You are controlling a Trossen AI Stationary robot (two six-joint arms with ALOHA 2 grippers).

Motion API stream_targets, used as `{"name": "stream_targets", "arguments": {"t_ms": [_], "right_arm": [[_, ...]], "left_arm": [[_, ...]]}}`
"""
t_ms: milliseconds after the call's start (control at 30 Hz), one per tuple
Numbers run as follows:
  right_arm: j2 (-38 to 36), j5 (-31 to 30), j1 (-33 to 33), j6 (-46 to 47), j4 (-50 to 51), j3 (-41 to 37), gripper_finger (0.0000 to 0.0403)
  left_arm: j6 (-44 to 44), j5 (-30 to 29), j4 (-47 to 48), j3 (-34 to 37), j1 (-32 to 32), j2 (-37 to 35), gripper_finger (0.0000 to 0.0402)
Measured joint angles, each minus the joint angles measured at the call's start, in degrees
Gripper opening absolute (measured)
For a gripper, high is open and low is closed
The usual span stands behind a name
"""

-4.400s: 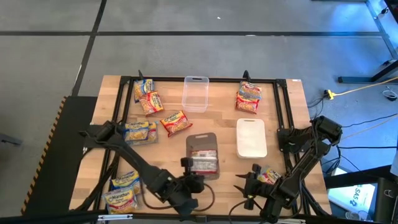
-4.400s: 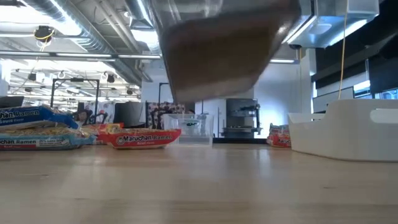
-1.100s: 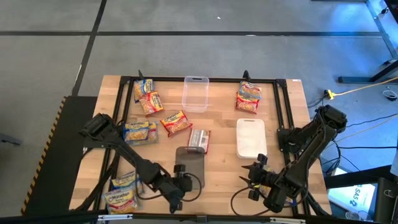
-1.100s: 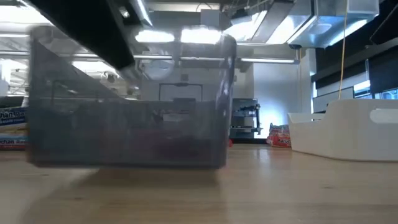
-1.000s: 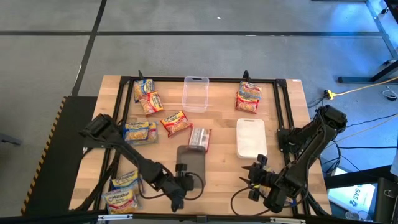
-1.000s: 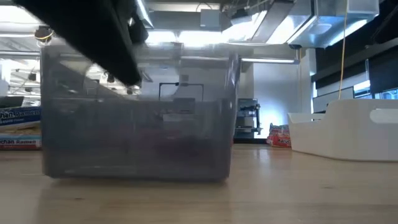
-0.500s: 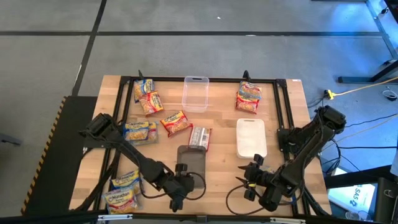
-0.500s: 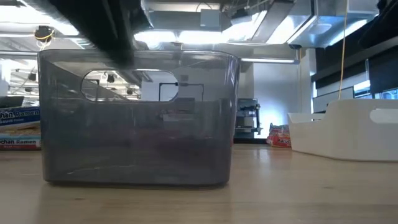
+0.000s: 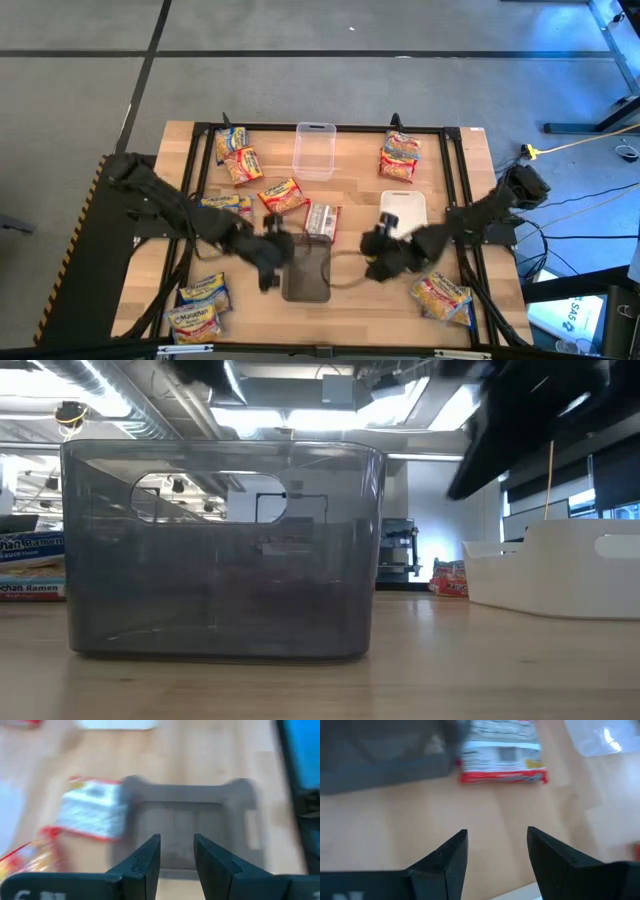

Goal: Sort Maruchan noodles
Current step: Put the red noodle pack into the gray bin

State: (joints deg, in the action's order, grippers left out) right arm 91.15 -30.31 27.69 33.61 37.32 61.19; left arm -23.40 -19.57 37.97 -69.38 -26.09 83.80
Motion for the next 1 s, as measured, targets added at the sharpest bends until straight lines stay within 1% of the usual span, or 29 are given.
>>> {"name": "stream_targets", "arguments": {"t_ms": [100, 200, 333, 433, 533, 633, 733, 800, 867, 1000], "right_arm": [[0.0, 2.6, -6.1, -8.3, -0.2, 0.0, 0.0177], [0.0, 5.1, -11.8, -15.1, -1.6, 0.0, 0.0177], [0.0, 8.5, -18.6, -22.6, -5.4, 0.0, 0.0177], [0.0, 13.1, -23.9, -25.9, -10.6, 0.0, 0.0177], [0.0, 18.6, -28.5, -26.3, -16.0, 0.0, 0.0177], [0.8, 22.7, -32.0, -24.7, -21.0, 0.0, 0.0177], [2.8, 24.9, -34.1, -22.0, -25.4, 0.1, 0.0177], [4.4, 27.6, -35.1, -20.2, -26.7, 0.1, 0.0179], [6.3, 29.9, -35.8, -18.2, -28.3, 0.1, 0.0191], [10.3, 29.8, -36.3, -13.5, -32.8, 0.0, 0.0237]], "left_arm": [[0.0, -1.0, -2.9, 6.8, 5.7, -5.3, 0.011], [0.0, -1.2, -6.6, 13.1, 11.5, -8.9, 0.011], [0.0, -0.6, -10.0, 19.4, 17.5, -10.1, 0.011], [0.0, -0.5, -10.8, 22.1, 20.5, -10.1, 0.011], [0.0, -2.0, -12.9, 25.5, 23.1, -9.5, 0.011], [0.1, -2.3, -19.3, 29.5, 25.8, -9.5, 0.011], [0.1, -1.3, -24.2, 33.8, 28.0, -9.5, 0.011], [0.3, -0.1, -28.9, 36.2, 29.5, -9.5, 0.011], [2.0, 1.8, -33.4, 38.4, 30.7, -8.9, 0.011], [4.9, 4.8, -41.1, 41.1, 31.8, -6.2, 0.011]]}}
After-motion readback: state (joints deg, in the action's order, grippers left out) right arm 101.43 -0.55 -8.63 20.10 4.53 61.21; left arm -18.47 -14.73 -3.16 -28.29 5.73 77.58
